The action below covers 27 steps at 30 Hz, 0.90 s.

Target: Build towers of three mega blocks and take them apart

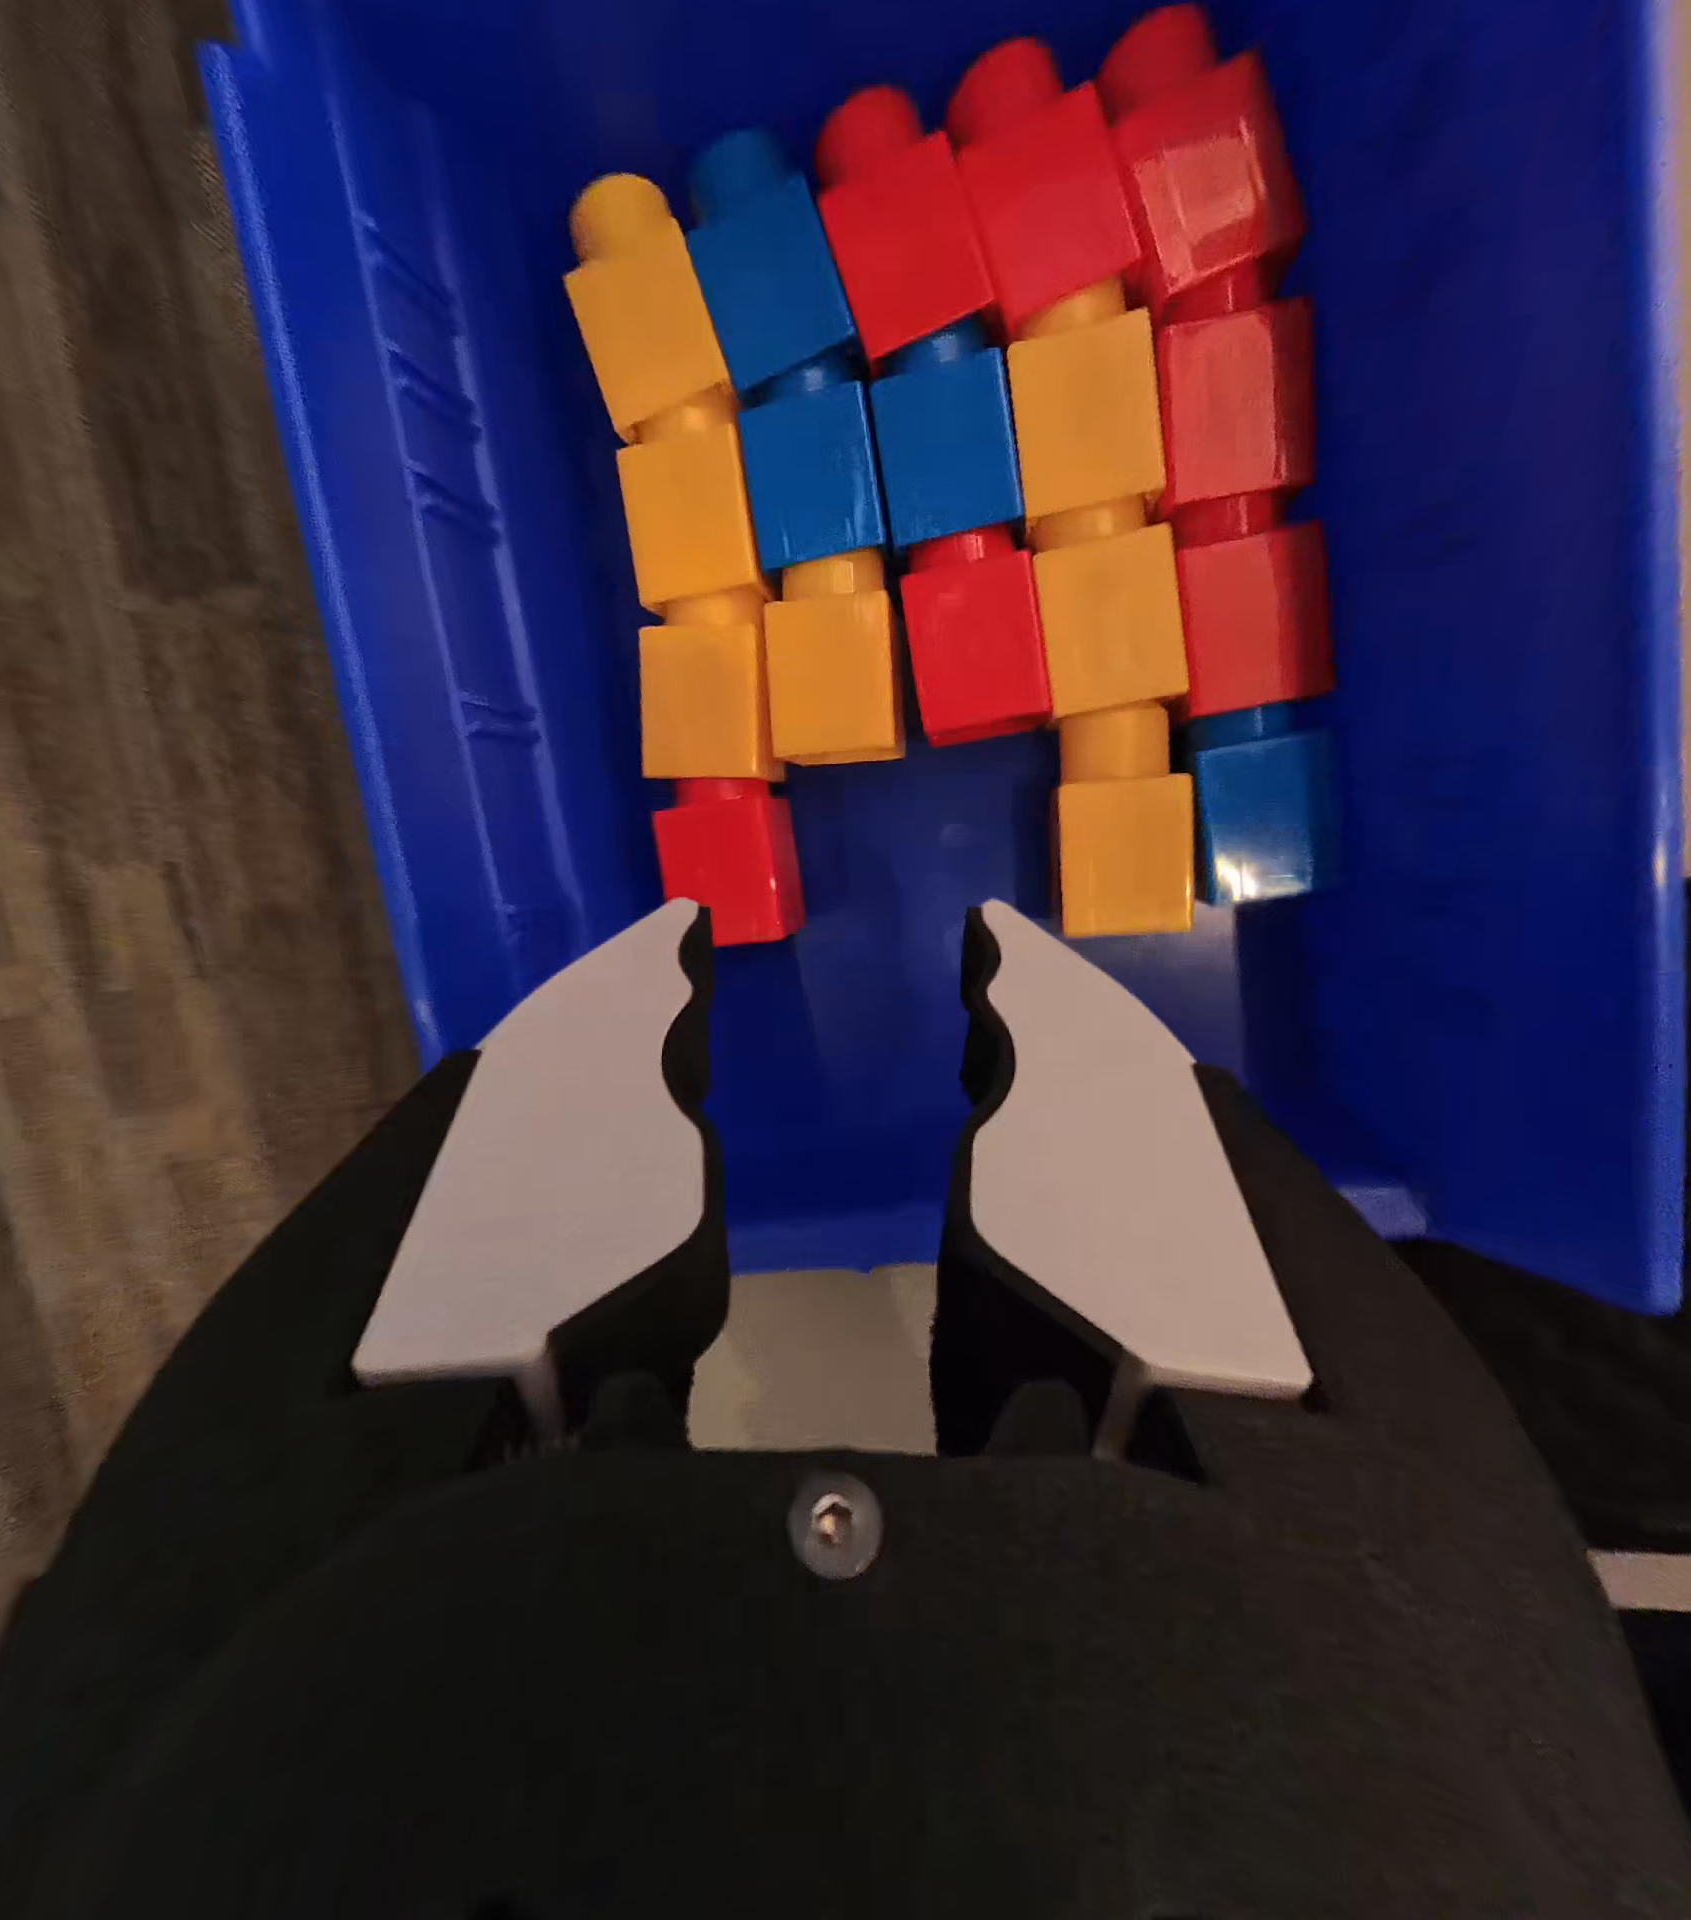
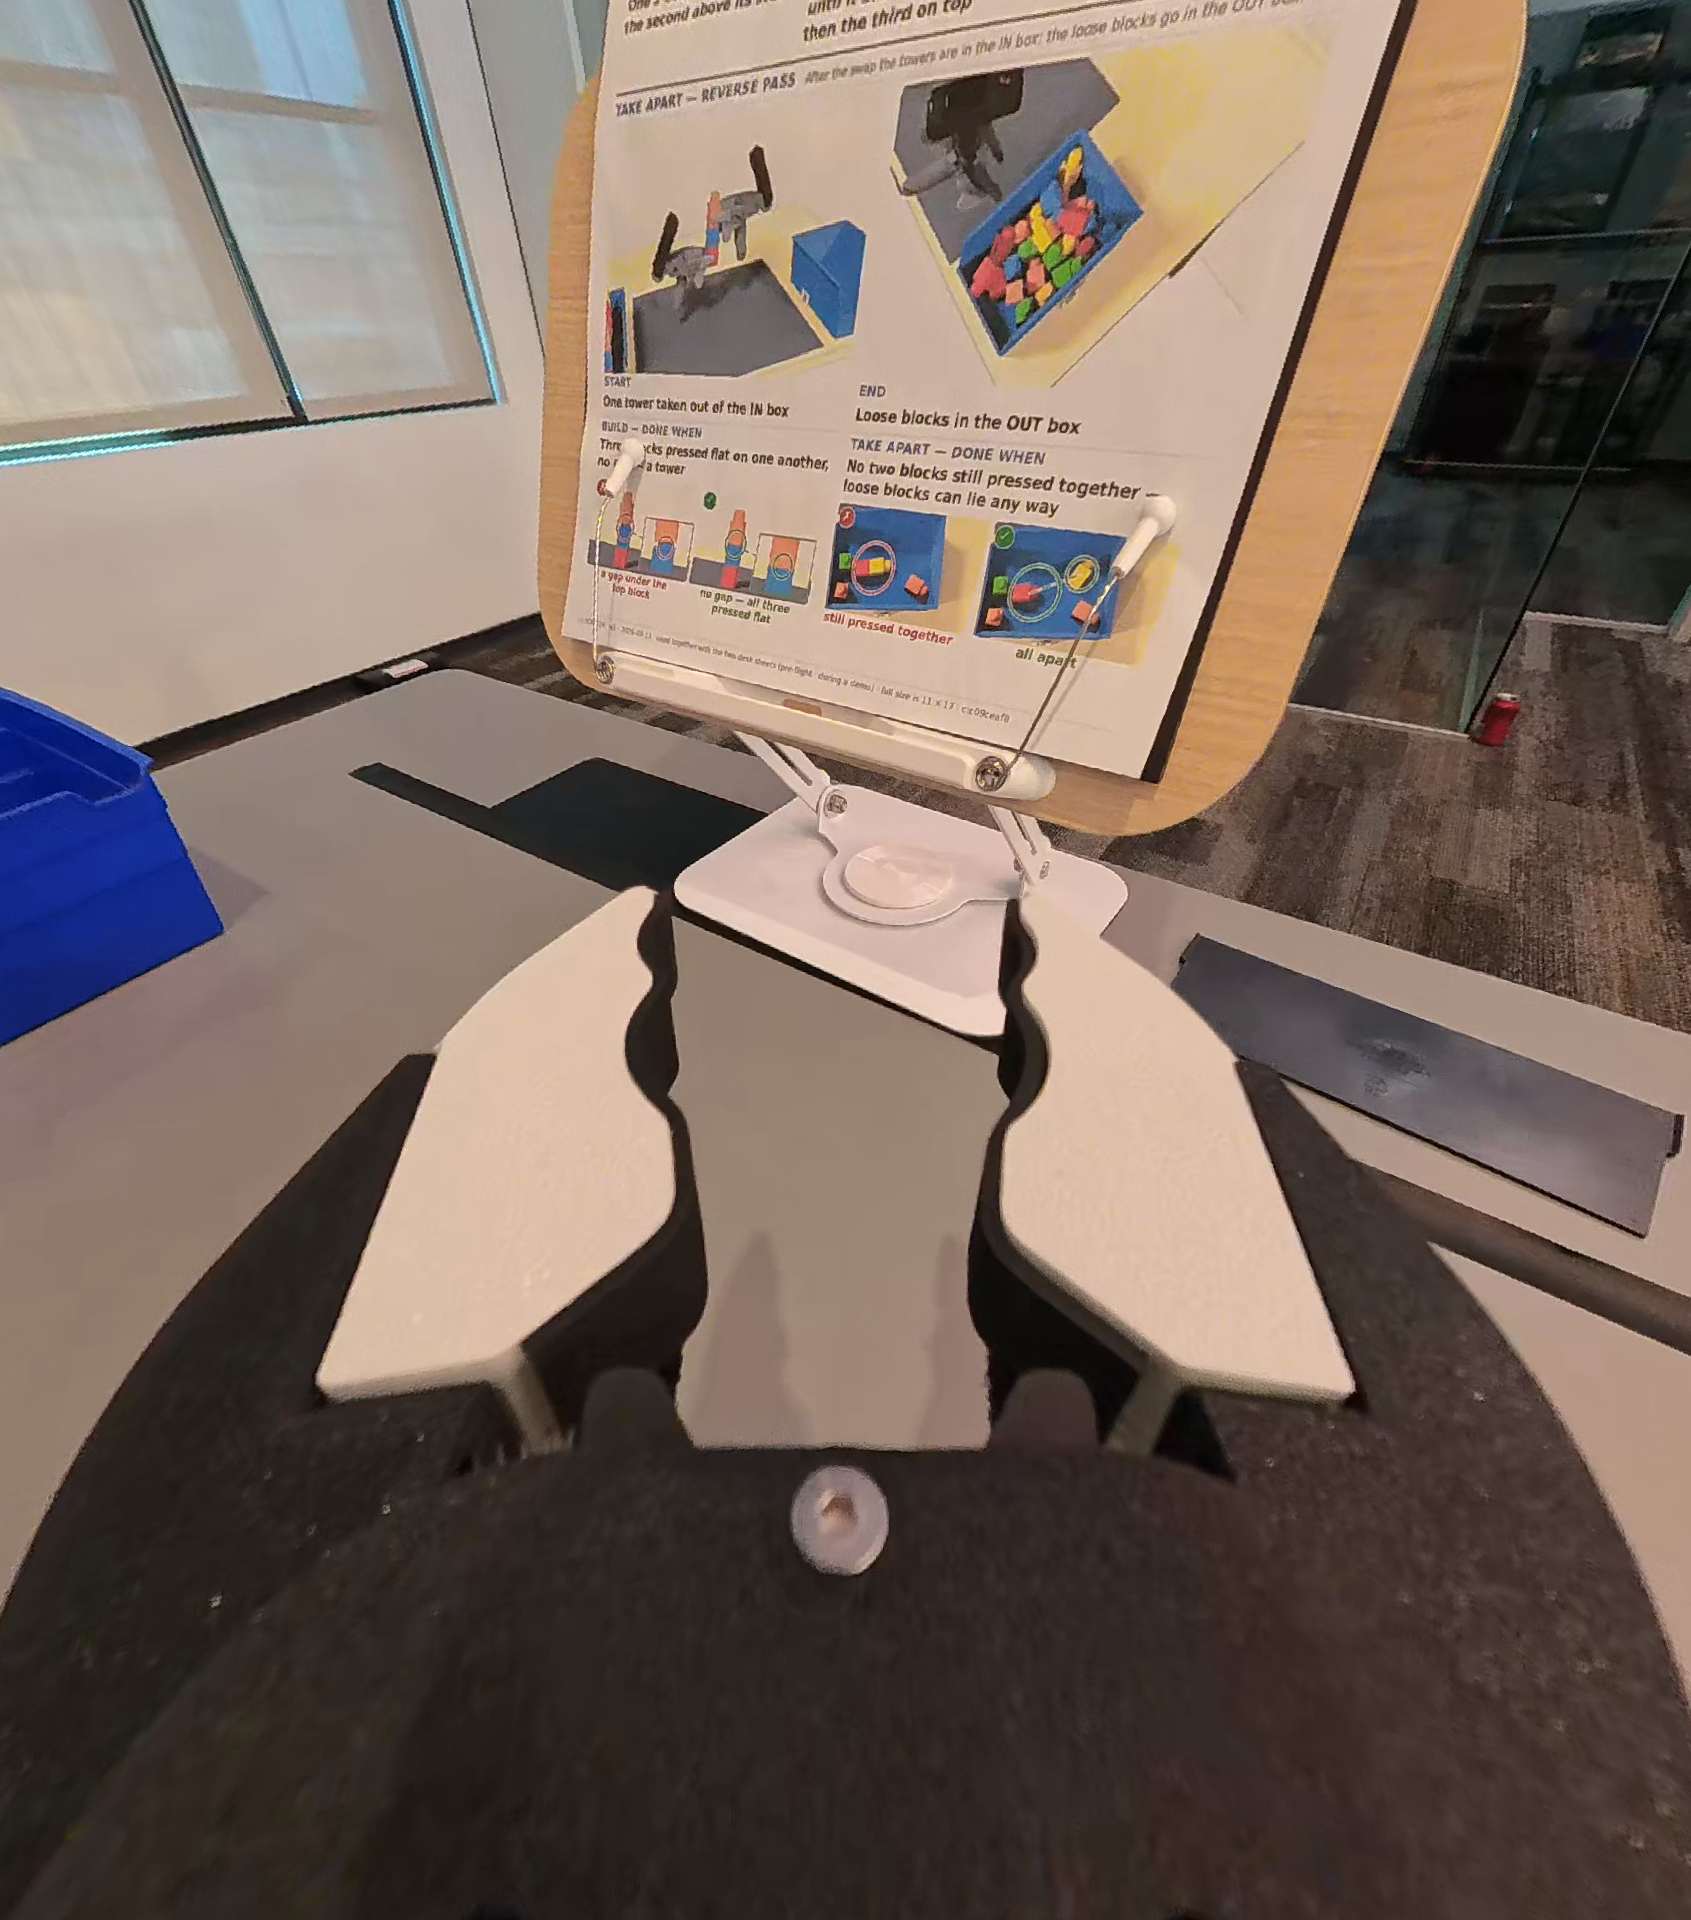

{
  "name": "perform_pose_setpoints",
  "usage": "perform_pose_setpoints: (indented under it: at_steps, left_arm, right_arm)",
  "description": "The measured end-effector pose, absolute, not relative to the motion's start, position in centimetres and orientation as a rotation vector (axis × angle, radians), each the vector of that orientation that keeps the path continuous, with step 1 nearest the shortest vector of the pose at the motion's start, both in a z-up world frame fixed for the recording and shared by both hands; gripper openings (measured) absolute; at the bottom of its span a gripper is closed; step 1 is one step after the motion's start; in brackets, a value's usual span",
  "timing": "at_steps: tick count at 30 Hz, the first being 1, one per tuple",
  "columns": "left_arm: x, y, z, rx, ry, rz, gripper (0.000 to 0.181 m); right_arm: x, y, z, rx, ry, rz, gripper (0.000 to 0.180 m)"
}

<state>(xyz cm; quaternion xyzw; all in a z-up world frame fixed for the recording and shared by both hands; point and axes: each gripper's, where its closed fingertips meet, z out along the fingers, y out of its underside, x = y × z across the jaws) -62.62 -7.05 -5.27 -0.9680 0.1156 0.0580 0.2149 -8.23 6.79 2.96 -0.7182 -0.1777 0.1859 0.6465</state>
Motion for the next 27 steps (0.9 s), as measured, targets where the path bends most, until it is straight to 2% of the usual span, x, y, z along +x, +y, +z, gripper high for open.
perform_pose_setpoints:
  at_steps: [7, 15, 22, 27]
  left_arm:
    - [-64.7, -6.4, -9.6, -2.801, 0.203, 0.11, 0.053]
    - [-66.8, -6.0, -11.8, -2.834, 0.22, 0.349, 0.053]
    - [-65.7, -6.7, -12.9, -2.888, 0.233, 0.285, 0.056]
    - [-64.5, -7.5, -13.6, -2.913, 0.264, 0.209, 0.051]
  right_arm:
    - [-7.6, 6.6, 3.0, -1.61, -0.381, 0.471, 0.056]
    - [-7.1, 6.9, 3.0, -1.607, -0.36, 0.498, 0.055]
    - [-7.0, 7.0, 2.6, -1.617, -0.344, 0.529, 0.054]
    - [-6.6, 7.1, 2.5, -1.614, -0.325, 0.546, 0.054]
